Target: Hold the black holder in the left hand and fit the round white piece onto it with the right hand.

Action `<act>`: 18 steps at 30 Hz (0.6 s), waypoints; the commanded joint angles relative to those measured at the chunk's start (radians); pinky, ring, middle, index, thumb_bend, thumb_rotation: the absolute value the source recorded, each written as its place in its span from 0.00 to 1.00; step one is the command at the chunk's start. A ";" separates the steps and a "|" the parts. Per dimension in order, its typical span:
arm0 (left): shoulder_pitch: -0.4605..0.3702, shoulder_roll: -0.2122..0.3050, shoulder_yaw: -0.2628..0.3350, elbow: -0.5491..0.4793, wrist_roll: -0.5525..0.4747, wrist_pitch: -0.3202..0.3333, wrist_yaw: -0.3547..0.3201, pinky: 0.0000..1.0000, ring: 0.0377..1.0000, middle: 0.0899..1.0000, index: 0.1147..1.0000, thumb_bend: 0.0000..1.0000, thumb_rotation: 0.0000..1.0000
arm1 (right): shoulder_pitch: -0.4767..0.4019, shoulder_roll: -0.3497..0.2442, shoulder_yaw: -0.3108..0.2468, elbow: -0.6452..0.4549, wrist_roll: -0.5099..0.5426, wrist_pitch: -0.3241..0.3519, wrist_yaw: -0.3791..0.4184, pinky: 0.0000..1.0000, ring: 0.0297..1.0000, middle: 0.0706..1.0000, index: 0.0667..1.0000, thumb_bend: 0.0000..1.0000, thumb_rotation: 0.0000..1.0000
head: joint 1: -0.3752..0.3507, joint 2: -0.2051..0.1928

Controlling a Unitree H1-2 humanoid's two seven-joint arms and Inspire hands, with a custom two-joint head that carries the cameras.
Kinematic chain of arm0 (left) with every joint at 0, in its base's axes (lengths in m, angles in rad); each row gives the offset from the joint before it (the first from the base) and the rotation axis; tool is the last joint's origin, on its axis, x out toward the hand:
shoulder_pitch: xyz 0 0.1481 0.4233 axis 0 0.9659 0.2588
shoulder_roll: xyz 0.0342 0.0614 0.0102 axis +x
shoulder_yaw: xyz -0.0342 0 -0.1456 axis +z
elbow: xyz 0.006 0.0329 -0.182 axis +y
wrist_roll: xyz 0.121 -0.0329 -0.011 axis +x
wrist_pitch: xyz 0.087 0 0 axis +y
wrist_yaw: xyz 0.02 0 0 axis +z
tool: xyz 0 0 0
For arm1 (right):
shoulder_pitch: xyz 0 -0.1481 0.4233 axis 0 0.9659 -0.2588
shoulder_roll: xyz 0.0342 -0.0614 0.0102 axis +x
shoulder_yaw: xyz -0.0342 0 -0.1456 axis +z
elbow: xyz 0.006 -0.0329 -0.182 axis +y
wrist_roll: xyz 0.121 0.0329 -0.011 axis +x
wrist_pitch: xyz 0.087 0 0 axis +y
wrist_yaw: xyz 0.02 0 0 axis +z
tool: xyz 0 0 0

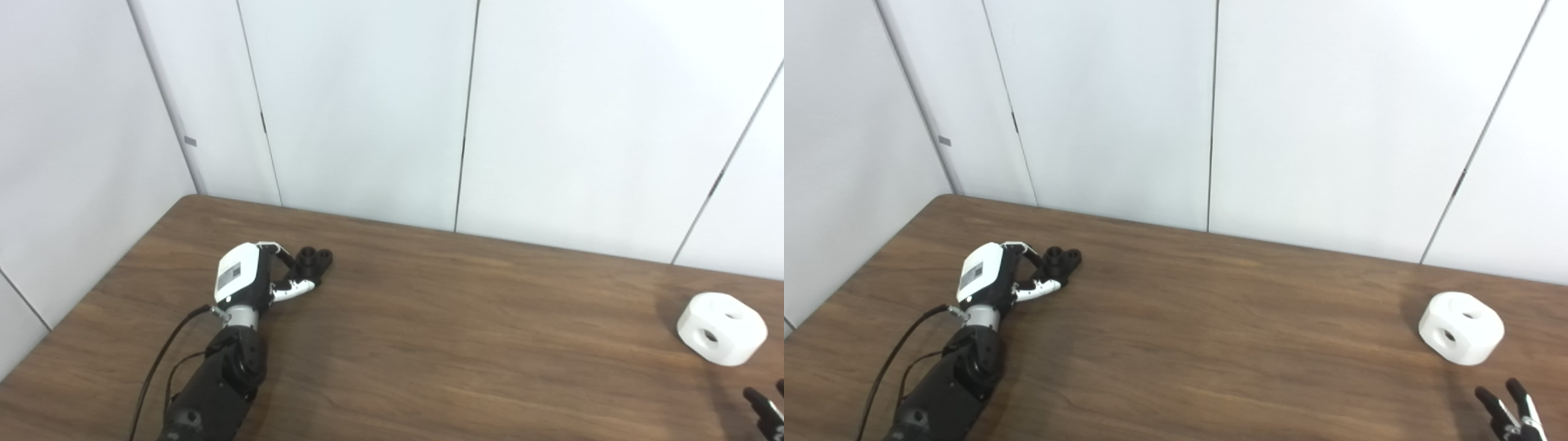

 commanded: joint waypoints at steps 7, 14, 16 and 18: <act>0.072 -0.017 -0.057 -0.153 -0.011 0.024 -0.125 0.80 0.86 0.76 0.42 0.52 0.05 | 0.036 0.038 0.019 0.002 -0.006 0.001 -0.012 1.00 0.95 0.89 0.99 0.66 1.00 | -0.032 0.006; 0.136 -0.033 -0.092 -0.328 0.001 0.075 -0.213 0.75 0.83 0.74 0.42 0.52 0.05 | 0.033 0.060 0.026 -0.009 -0.037 0.006 -0.025 0.99 0.94 0.88 0.98 0.67 1.00 | -0.078 0.013; 0.159 -0.038 -0.106 -0.392 -0.010 0.094 -0.259 0.74 0.85 0.75 0.42 0.52 0.05 | 0.032 0.067 0.029 -0.016 -0.045 0.011 -0.027 0.98 0.93 0.88 0.98 0.67 1.00 | -0.097 0.015; 0.178 -0.035 -0.127 -0.451 -0.006 0.118 -0.311 0.79 0.88 0.77 0.42 0.52 0.05 | 0.033 0.073 0.033 -0.022 -0.050 0.008 -0.027 0.97 0.93 0.87 0.98 0.67 1.00 | -0.110 0.017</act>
